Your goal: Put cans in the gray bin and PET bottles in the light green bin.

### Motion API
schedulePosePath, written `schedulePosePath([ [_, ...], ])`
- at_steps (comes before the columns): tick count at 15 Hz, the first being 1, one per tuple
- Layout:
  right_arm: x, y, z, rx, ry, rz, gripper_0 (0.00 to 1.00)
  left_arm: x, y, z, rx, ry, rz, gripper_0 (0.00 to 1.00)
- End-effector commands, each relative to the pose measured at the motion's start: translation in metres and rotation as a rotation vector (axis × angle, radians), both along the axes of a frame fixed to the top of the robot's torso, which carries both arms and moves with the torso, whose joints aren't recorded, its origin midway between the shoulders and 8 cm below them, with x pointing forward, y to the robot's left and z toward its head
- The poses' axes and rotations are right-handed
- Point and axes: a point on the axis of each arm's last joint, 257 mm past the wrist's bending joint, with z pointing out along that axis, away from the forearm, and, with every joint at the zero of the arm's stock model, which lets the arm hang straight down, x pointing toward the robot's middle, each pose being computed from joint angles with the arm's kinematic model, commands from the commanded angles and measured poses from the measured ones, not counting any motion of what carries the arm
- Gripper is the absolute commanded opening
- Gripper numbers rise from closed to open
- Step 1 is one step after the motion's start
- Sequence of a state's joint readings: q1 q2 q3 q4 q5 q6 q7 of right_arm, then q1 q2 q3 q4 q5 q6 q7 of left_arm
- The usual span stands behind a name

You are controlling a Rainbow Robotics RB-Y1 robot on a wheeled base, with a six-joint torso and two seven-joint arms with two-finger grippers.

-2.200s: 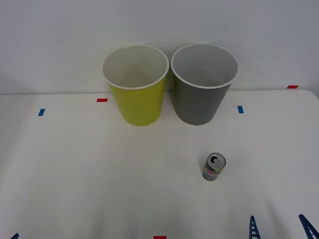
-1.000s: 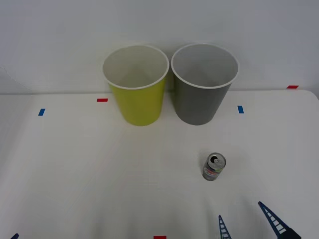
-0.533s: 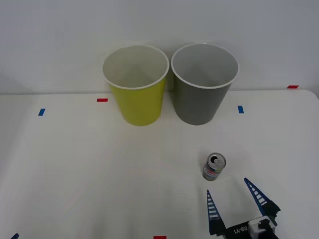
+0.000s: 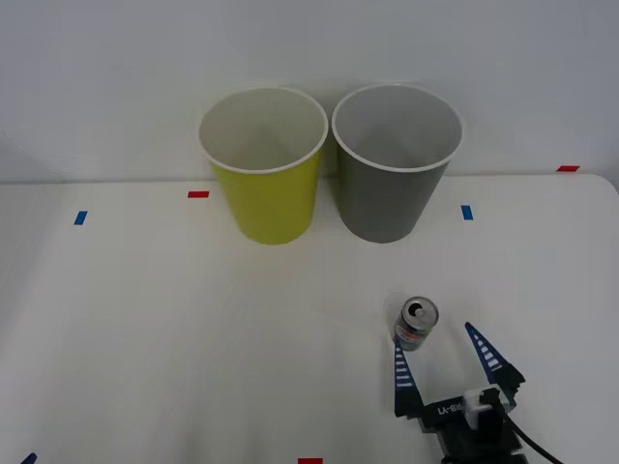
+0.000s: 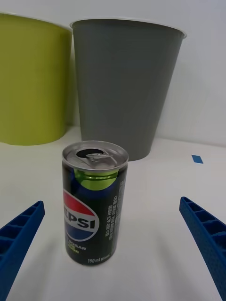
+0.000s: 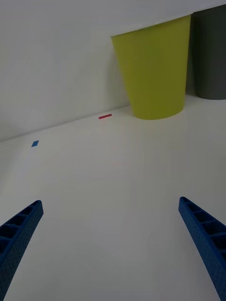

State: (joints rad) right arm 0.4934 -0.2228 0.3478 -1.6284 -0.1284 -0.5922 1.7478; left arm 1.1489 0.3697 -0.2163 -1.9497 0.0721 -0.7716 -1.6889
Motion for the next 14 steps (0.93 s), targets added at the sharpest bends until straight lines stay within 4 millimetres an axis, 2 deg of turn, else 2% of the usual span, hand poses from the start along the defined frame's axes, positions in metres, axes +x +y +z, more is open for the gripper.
schedulePosePath([
  [1,0.018,-0.001,-0.001,-0.006,0.011,-0.013,1.00,0.000,0.000,0.000,0.000,0.000,0.000,1.00],
  [4,0.030,0.000,-0.002,-0.007,0.030,-0.016,1.00,0.000,0.000,0.000,0.000,0.000,0.000,1.00],
  [8,0.048,0.011,-0.001,0.001,0.054,0.000,1.00,0.000,0.000,0.000,0.000,0.000,0.000,1.00],
  [11,0.051,0.012,0.002,0.013,0.052,0.004,1.00,0.000,0.000,0.000,0.000,0.000,0.000,1.00],
  [12,0.050,0.013,0.002,0.021,0.053,0.005,0.85,0.000,0.000,0.000,0.000,0.000,0.000,1.00],
  [14,0.050,0.013,0.002,0.042,0.057,0.007,0.35,0.000,0.000,0.000,0.000,0.000,0.000,1.00],
])
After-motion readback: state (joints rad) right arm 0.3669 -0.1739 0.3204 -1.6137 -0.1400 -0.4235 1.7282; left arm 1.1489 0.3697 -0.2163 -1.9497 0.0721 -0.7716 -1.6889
